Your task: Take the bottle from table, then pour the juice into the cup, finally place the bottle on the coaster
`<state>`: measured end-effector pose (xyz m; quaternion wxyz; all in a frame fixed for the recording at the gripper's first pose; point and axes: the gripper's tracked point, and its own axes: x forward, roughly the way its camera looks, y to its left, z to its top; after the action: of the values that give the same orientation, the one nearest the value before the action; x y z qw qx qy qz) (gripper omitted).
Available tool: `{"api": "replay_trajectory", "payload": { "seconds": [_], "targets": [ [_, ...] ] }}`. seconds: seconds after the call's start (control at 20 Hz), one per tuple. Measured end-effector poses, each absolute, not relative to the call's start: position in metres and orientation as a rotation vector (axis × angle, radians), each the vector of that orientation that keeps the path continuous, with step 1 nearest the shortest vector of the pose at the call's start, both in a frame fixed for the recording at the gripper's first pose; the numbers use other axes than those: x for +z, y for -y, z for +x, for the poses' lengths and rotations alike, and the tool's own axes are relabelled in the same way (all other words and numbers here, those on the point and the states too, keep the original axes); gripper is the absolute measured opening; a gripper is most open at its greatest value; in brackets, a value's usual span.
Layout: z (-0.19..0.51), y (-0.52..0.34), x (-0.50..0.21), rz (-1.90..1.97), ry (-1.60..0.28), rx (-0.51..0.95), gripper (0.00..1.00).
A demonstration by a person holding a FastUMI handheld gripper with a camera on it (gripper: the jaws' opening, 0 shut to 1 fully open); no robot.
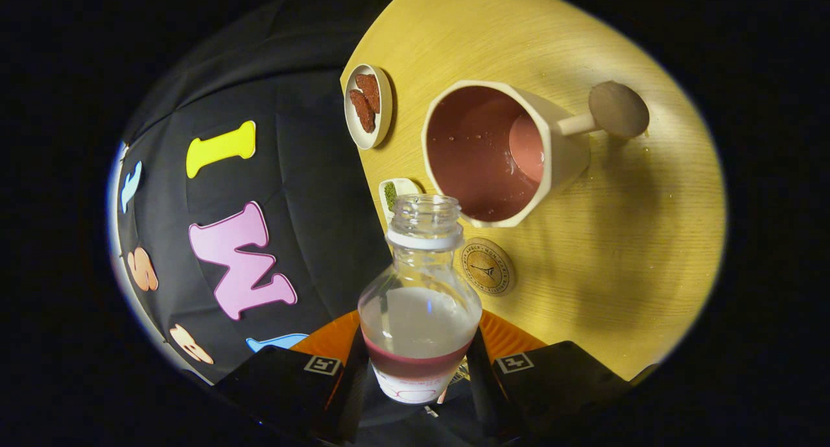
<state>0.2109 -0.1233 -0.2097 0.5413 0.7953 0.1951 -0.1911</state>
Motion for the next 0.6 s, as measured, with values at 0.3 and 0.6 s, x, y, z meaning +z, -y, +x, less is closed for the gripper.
{"api": "replay_trajectory", "payload": {
  "seconds": [0.3, 0.6],
  "targets": [
    [0.2135, 0.1297, -0.2042, 1.967, -0.452, -0.475, 0.71],
    [0.2139, 0.1325, -0.2022, 2.014, -0.451, -0.482, 0.71]
  ]
}}
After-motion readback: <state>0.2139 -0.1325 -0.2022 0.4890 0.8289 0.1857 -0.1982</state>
